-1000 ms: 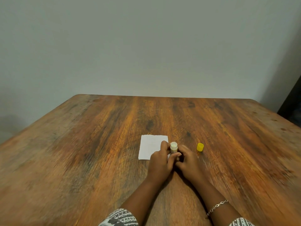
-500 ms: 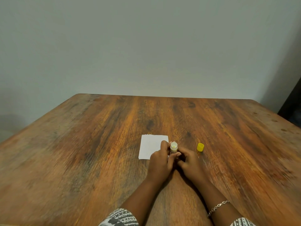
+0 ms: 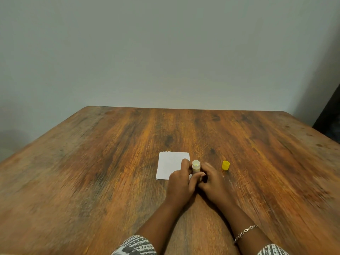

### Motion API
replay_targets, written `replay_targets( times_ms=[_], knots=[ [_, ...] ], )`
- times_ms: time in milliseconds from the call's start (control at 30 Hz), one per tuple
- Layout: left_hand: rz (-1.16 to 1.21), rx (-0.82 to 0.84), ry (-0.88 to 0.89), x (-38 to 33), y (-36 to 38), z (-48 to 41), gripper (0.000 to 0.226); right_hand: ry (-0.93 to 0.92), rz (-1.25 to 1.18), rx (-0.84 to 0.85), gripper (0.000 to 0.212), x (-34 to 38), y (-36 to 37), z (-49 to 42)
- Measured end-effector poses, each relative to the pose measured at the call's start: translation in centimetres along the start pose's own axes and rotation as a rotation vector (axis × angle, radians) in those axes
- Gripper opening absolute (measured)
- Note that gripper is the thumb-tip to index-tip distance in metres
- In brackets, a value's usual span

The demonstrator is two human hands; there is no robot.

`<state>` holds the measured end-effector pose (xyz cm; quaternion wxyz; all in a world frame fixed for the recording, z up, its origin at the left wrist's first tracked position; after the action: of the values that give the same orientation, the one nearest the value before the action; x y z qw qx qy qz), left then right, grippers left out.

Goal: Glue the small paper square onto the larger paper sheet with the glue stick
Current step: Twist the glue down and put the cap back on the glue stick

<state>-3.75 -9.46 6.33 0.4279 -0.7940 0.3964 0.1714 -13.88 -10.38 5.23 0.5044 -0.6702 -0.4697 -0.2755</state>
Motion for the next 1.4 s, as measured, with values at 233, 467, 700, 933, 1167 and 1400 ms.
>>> replay_targets(
  times_ms=[233, 467, 700, 933, 1167, 1400],
  knots=[
    [-0.034, -0.053, -0.011, 0.1, -0.4, -0.1, 0.047, -0.104, 0.278, -0.078, 0.034, 0.2, -1.6, 0.0],
    [-0.121, -0.06, 0.014, -0.4, -0.7, -0.1, 0.04, 0.005, 0.759, -0.281, 0.051, -1.3, -5.4, -1.0],
    [-0.12, -0.049, -0.001, 0.1, -0.4, 0.0, 0.036, 0.168, 0.823, -0.146, 0.031, -3.6, -4.8, -1.5],
    [-0.102, -0.061, -0.01, 0.1, -0.5, 0.1, 0.04, 0.124, 0.775, -0.24, 0.02, -2.9, -5.5, -1.2],
    [-0.139, -0.056, 0.009, -0.2, -0.6, -0.1, 0.026, 0.257, 0.221, -0.361, 0.03, -2.6, -6.3, -0.5],
    [-0.098, -0.082, 0.024, -0.5, -1.0, 0.0, 0.023, 0.159, -0.47, -0.322, 0.024, 0.4, -4.9, 0.2]
  ],
)
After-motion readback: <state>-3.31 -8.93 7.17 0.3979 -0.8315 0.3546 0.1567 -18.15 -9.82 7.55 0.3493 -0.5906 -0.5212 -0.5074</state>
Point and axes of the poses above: each hand's wrist, its own z-axis away from the middle knuckle, its own y-axis out of the palm, x = y × z, the point moved 9 cm from there along -z, towards the middle knuckle, and after that the axes turned 8 degrees about -z, right-handed, at the moved point
